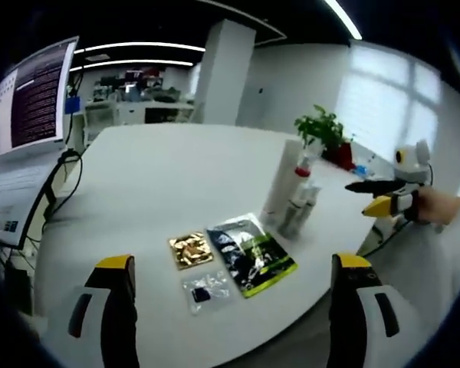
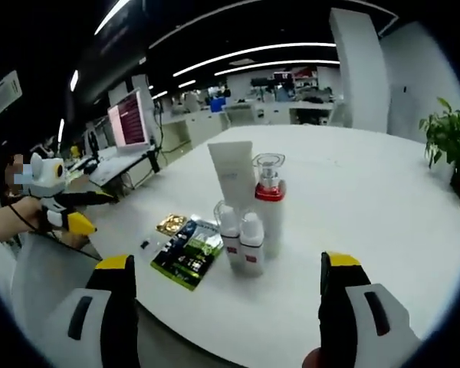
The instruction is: Arrange the skincare products in the storage area until every visible bottle or jar stands upright without overlapping.
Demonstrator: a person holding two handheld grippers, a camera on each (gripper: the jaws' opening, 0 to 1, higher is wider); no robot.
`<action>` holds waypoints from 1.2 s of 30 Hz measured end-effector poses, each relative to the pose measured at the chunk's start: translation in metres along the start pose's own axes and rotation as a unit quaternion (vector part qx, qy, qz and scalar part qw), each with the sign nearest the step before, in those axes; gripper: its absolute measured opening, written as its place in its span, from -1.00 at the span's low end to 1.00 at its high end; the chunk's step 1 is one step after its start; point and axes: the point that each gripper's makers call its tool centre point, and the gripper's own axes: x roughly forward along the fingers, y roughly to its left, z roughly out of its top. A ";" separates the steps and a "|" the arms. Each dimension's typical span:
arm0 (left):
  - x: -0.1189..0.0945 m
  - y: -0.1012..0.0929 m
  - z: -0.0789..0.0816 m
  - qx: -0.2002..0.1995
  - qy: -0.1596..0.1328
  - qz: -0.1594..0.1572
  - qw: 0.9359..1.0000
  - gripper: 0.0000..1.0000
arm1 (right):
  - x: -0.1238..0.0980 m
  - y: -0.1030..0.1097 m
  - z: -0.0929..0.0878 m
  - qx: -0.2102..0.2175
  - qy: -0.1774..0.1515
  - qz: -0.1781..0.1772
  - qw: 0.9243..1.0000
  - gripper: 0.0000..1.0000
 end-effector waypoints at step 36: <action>0.000 -0.004 -0.002 0.014 0.005 -0.004 1.000 0.95 | 0.002 0.002 -0.005 -0.010 0.018 0.000 1.000 0.98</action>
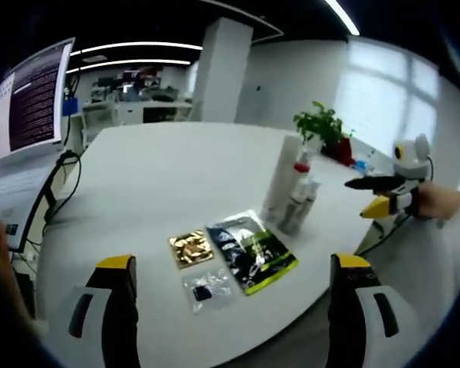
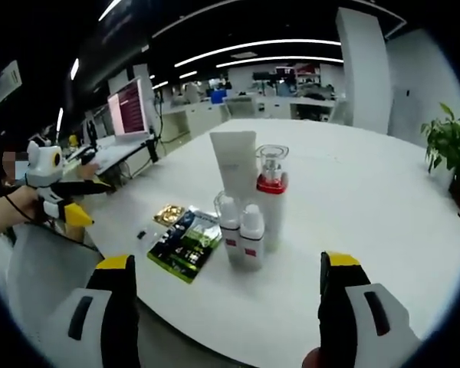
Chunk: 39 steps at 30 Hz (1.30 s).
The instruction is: Arrange the skincare products in the storage area until every visible bottle or jar stands upright without overlapping.
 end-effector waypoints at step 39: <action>0.000 0.002 -0.003 -0.001 0.005 -0.004 1.000 0.93 | 0.002 -0.001 -0.005 -0.004 0.013 -0.004 1.000 0.97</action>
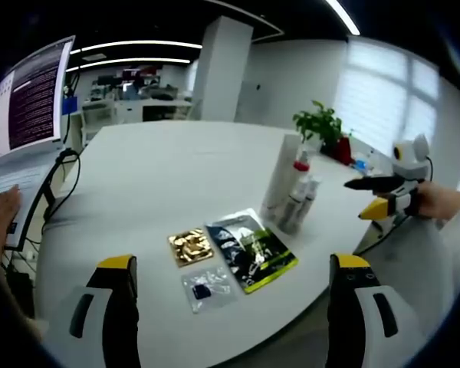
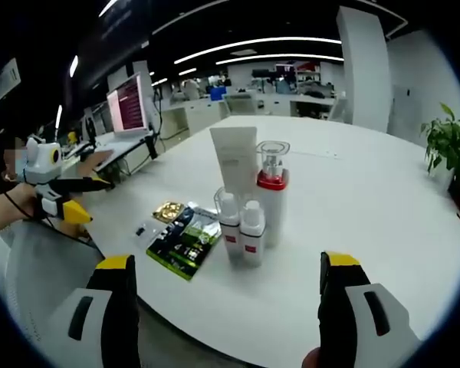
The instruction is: Arrange the skincare products in the storage area until every visible bottle or jar stands upright without overlapping.
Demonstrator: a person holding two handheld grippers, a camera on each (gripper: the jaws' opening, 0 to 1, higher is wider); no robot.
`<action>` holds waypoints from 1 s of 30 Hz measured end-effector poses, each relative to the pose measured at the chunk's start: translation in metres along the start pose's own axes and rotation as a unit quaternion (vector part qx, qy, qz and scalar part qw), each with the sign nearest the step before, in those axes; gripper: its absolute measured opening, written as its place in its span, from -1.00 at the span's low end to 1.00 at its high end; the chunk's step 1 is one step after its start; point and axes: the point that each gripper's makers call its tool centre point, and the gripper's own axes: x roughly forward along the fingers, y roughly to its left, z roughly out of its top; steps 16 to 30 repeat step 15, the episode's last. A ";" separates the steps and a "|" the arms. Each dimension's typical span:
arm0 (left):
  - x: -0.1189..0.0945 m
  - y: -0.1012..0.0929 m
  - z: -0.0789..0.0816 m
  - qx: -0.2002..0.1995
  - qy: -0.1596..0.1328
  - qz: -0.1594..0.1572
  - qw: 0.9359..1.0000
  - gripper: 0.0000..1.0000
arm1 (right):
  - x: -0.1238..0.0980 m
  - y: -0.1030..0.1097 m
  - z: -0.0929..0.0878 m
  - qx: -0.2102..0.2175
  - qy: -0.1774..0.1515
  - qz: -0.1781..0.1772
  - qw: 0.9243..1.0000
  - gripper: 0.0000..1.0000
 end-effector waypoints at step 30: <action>0.000 -0.001 -0.001 0.002 0.004 0.001 1.000 0.92 | 0.001 0.000 0.000 0.001 0.001 0.001 1.000 0.97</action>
